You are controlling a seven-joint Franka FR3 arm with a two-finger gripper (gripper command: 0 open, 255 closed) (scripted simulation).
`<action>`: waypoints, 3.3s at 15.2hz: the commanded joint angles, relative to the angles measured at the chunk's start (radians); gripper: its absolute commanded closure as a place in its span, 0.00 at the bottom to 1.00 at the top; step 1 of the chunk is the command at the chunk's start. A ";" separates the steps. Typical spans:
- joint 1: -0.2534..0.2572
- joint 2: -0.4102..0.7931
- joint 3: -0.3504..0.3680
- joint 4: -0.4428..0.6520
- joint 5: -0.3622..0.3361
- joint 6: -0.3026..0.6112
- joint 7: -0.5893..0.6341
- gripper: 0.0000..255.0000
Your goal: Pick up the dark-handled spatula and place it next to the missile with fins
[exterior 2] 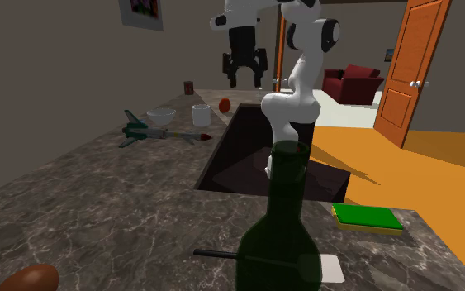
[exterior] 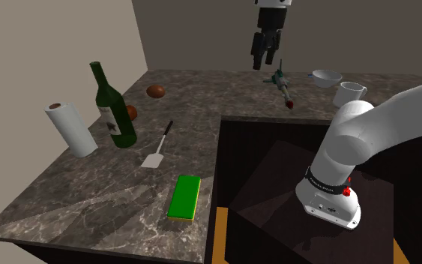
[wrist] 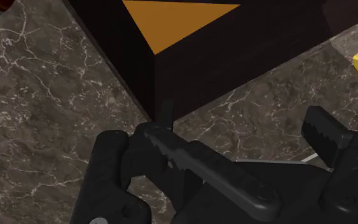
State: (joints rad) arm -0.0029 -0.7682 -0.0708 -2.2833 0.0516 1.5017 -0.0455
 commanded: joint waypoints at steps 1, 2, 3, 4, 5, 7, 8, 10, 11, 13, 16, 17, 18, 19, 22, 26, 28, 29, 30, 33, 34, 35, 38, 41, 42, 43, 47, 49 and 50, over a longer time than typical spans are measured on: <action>0.000 0.000 0.000 0.000 0.000 0.000 0.000 0.00; -0.002 0.000 0.026 -0.018 0.015 0.023 0.045 0.00; -0.005 0.003 0.053 -0.035 0.030 0.046 0.090 0.00; -0.007 0.007 0.079 -0.049 0.045 0.070 0.134 0.00; -0.010 0.014 0.106 -0.062 0.059 0.094 0.179 0.00; -0.014 0.035 0.159 -0.081 0.086 0.144 0.267 0.00; -0.016 0.048 0.186 -0.088 0.099 0.169 0.311 0.00; -0.021 0.083 0.239 -0.095 0.121 0.220 0.399 0.00; -0.024 0.103 0.265 -0.096 0.130 0.246 0.442 0.00; -0.034 0.150 0.319 -0.092 0.145 0.298 0.530 0.00; -0.051 0.234 0.396 -0.071 0.154 0.374 0.664 0.00; -0.059 0.266 0.422 -0.060 0.153 0.399 0.710 0.00; -0.066 0.299 0.447 -0.048 0.149 0.423 0.756 0.00; -0.075 0.334 0.472 -0.034 0.142 0.446 0.803 0.00; -0.104 0.448 0.544 0.019 0.106 0.510 0.950 0.00; -0.138 0.622 0.625 0.113 0.010 0.576 1.164 0.00; -0.146 0.717 0.652 0.170 -0.056 0.597 1.278 0.00; -0.146 0.766 0.661 0.201 -0.093 0.604 1.335 0.00; -0.142 0.815 0.666 0.234 -0.130 0.609 1.391 0.00; -0.110 0.961 0.657 0.342 -0.238 0.607 1.549 0.00; -0.095 1.008 0.648 0.382 -0.270 0.603 1.596 0.00; -0.078 1.054 0.636 0.423 -0.299 0.597 1.640 0.00; -0.051 1.117 0.614 0.471 -0.335 0.599 1.694 0.00; -0.048 1.136 0.607 0.455 -0.349 0.631 1.703 0.00; -0.047 1.142 0.605 0.450 -0.354 0.642 1.706 0.00; -0.046 1.149 0.602 0.445 -0.359 0.652 1.709 0.00; -0.044 1.160 0.598 0.438 -0.368 0.669 1.714 0.00; -0.044 1.160 0.598 0.438 -0.368 0.669 1.714 0.00; -0.044 1.160 0.598 0.438 -0.368 0.669 1.714 0.00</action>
State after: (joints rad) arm -0.0464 0.3920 0.5272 -1.8445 -0.3160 2.1698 1.6685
